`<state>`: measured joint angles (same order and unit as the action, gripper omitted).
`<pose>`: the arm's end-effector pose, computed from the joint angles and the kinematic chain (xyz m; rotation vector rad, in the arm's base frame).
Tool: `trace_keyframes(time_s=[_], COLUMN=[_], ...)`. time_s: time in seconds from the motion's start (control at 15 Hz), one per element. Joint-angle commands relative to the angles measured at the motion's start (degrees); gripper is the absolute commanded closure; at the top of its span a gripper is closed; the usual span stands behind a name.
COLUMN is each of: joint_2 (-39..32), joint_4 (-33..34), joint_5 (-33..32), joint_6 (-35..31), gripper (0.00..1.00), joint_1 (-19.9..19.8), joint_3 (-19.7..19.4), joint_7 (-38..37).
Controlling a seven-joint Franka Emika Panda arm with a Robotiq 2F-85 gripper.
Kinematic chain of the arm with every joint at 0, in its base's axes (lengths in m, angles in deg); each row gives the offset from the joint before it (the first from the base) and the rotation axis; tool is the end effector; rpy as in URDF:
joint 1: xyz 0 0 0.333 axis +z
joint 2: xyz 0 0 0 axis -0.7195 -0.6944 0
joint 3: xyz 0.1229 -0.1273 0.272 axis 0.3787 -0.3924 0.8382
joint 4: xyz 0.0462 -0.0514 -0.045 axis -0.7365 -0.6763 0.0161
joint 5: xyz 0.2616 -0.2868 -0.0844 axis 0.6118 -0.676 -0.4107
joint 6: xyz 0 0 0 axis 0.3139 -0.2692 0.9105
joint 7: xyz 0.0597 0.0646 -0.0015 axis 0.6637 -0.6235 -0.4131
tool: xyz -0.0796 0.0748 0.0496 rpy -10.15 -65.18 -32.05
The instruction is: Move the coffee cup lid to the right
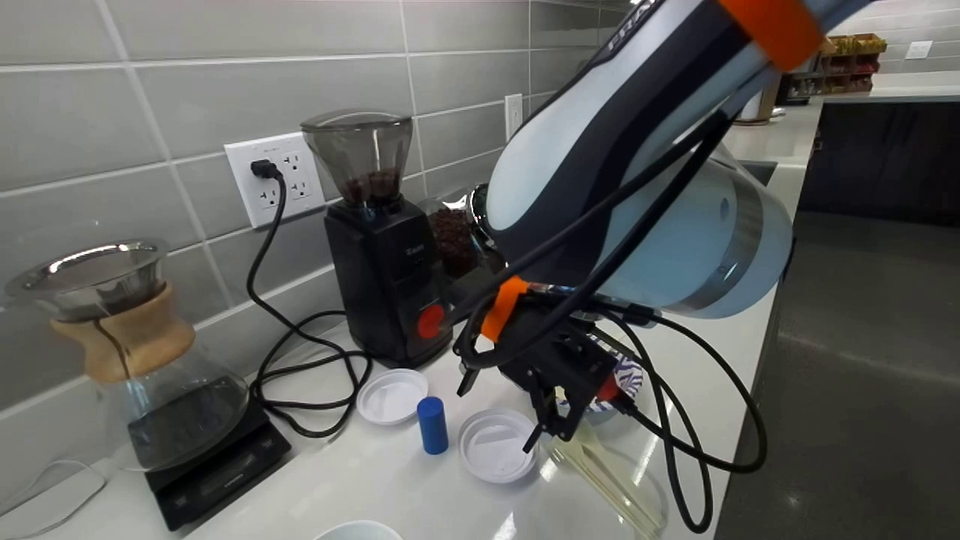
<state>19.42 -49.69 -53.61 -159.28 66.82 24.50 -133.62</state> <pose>0.4125 0.3711 0.2641 -2.6108 0.8194 0.2190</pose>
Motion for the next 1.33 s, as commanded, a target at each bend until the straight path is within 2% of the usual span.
trace_keyframes(time_s=[0.0,0.6,1.0,1.2,1.27], joint_2=[-1.7,-0.8,-2.1,-2.5,-2.6], joint_4=[1.3,1.2,1.4,1.6,1.7], joint_5=[-0.2,-2.9,-3.4,-3.7,-3.1], joint_6=[0.3,3.8,7.1,6.6,6.7], gripper=[0.0,0.0,0.0,0.0,0.08], joint_1=[0.8,0.8,0.4,0.4,0.3], joint_3=[-0.9,-2.7,-4.2,-4.3,-4.1], joint_7=[-0.1,-2.6,-2.1,-1.2,-0.9])
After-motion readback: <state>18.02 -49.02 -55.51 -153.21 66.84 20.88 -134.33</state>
